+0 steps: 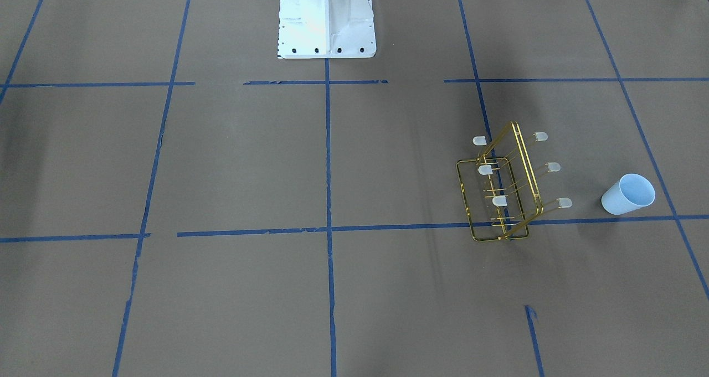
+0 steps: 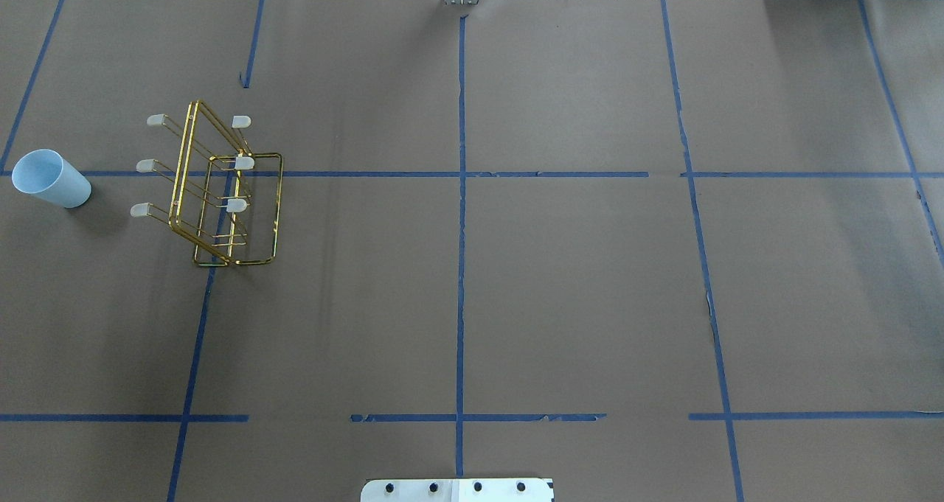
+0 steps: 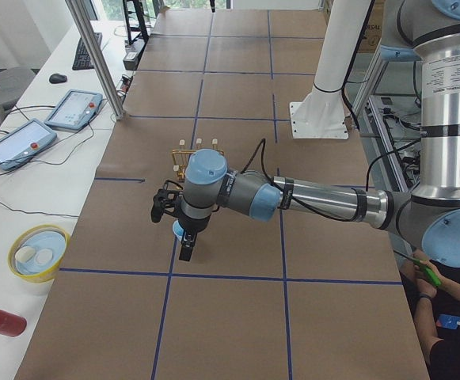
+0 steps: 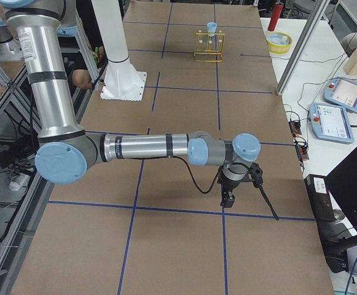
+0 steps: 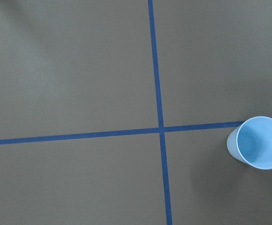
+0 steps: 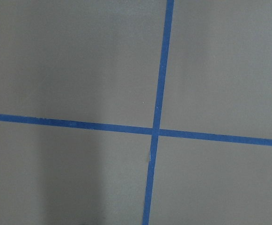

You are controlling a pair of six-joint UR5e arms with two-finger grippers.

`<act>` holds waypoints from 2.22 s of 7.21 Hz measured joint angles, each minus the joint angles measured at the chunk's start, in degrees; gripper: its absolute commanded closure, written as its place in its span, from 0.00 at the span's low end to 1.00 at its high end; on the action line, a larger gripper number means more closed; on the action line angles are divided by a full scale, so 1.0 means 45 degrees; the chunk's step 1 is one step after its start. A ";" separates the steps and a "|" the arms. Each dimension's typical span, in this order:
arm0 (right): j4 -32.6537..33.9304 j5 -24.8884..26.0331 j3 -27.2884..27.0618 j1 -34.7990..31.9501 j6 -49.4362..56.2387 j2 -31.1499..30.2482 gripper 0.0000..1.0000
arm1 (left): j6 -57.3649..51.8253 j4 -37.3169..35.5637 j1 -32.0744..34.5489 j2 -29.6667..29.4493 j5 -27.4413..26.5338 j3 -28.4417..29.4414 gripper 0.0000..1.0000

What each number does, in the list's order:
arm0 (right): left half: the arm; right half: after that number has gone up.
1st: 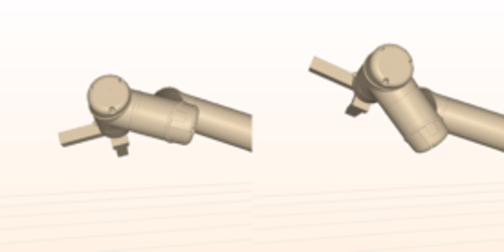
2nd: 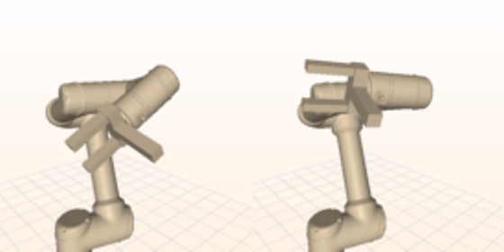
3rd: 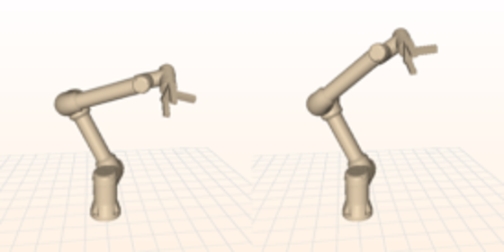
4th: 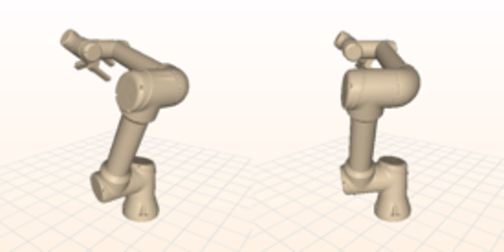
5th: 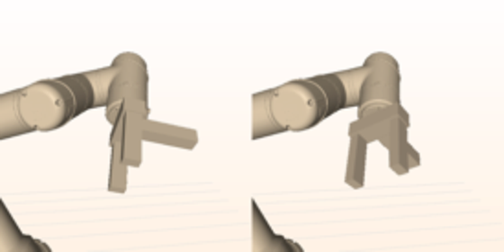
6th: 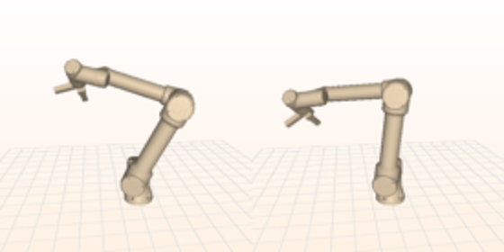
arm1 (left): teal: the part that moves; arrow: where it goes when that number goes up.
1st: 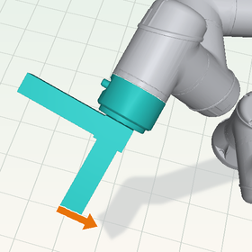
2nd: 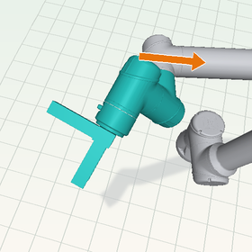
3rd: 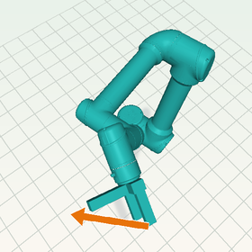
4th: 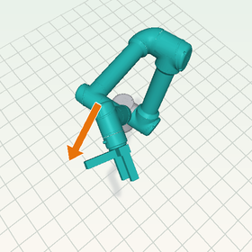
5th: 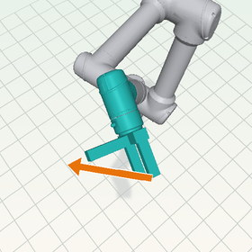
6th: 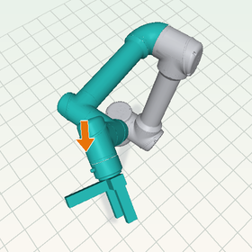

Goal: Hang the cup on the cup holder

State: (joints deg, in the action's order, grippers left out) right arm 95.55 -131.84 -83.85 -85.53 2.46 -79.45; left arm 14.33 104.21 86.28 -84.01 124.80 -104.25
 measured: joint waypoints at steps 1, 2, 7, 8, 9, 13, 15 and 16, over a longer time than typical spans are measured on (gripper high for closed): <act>-0.0001 0.0000 0.0000 0.0002 0.0000 0.0000 0.00 | 0.1163 0.0755 -0.0772 0.0188 -0.0628 -0.0222 0.00; -0.0002 0.0000 0.0000 -0.0001 0.0000 0.0000 0.00 | 0.2446 0.1694 -0.1630 0.0470 -0.1313 -0.0382 0.00; 0.0011 0.0000 0.0000 -0.0015 0.0000 0.0000 0.00 | 1.0922 0.5687 -0.7068 0.1778 -0.6606 -0.0791 0.00; 0.0004 0.0000 0.0000 -0.0016 0.0000 -0.0001 0.00 | 1.2785 0.5766 -0.8271 0.1788 -0.7904 -0.0803 0.00; 0.0004 0.0000 0.0000 -0.0016 0.0000 0.0000 0.00 | 1.4184 0.5793 -0.9156 0.1788 -0.8956 -0.0802 0.00; 0.0012 0.0000 0.0000 -0.0017 0.0000 0.0000 0.00 | 1.6871 0.5735 -1.0753 0.1567 -1.2183 -0.0270 0.00; 0.0013 0.0000 0.0000 -0.0010 0.0000 0.0000 0.00 | 1.7341 0.5712 -1.1194 0.1539 -1.3935 0.0301 0.00; 0.0010 0.0000 0.0000 -0.0011 0.0000 0.0000 0.00 | 1.7845 0.5710 -1.1566 0.1483 -1.4576 0.0617 0.00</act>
State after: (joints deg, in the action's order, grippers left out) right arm 95.59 -131.84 -83.85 -85.58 2.46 -79.45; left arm 94.63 129.91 34.24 -77.34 59.21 -101.47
